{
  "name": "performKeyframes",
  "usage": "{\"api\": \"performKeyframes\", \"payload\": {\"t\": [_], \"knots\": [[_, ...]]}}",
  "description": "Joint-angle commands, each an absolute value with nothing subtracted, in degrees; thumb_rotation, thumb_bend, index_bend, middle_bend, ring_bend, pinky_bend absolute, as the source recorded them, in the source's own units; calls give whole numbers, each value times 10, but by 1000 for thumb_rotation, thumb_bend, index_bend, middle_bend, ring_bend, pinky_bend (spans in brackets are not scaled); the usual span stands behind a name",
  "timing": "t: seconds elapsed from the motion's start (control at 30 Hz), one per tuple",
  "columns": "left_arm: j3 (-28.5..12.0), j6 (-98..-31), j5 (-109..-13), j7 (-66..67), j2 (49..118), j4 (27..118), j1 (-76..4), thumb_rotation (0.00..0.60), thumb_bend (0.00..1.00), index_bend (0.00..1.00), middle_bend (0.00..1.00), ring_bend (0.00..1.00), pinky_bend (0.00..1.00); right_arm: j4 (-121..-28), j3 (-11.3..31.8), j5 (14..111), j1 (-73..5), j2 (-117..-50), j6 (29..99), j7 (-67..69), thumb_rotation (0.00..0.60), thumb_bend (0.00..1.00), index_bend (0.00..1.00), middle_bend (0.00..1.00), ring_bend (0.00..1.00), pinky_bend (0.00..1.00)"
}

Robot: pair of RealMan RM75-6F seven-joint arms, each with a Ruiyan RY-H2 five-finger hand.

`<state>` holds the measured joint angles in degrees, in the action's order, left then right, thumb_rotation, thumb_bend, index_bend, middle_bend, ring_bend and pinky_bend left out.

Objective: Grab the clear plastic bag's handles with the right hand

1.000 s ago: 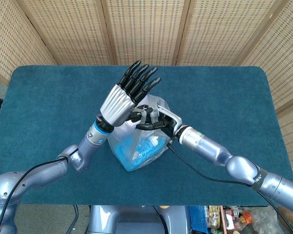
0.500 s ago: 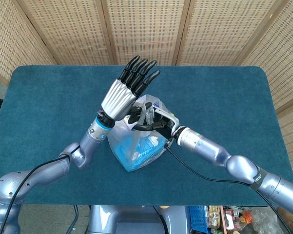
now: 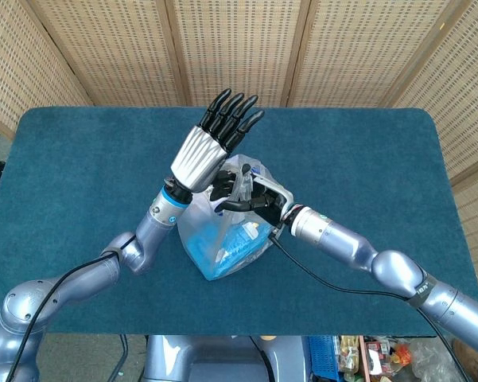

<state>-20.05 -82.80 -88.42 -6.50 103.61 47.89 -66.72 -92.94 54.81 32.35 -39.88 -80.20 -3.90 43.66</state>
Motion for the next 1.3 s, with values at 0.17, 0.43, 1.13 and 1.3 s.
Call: {"api": "performKeyframes", "payload": {"t": [0.17, 0.43, 1.13, 1.3], "knots": [[-199, -823, -877, -65, 1040, 470, -666, 600, 101, 0, 0, 0, 0, -917, 562, 314, -388, -808, -68, 437, 600, 0, 413, 496, 390, 422], [-198, -821, -873, -66, 1046, 462, -669, 600, 100, 0, 0, 0, 0, -914, 567, 310, -382, -802, -94, 425, 600, 0, 465, 567, 451, 448], [-159, -796, -884, -102, 983, 479, -639, 600, 0, 0, 0, 0, 0, -907, 561, 297, -382, -787, -88, 412, 600, 503, 661, 712, 664, 752], [-136, -789, -899, -115, 943, 504, -622, 600, 0, 0, 0, 0, 0, -914, 550, 296, -390, -777, -74, 417, 600, 592, 668, 715, 673, 783]]}}
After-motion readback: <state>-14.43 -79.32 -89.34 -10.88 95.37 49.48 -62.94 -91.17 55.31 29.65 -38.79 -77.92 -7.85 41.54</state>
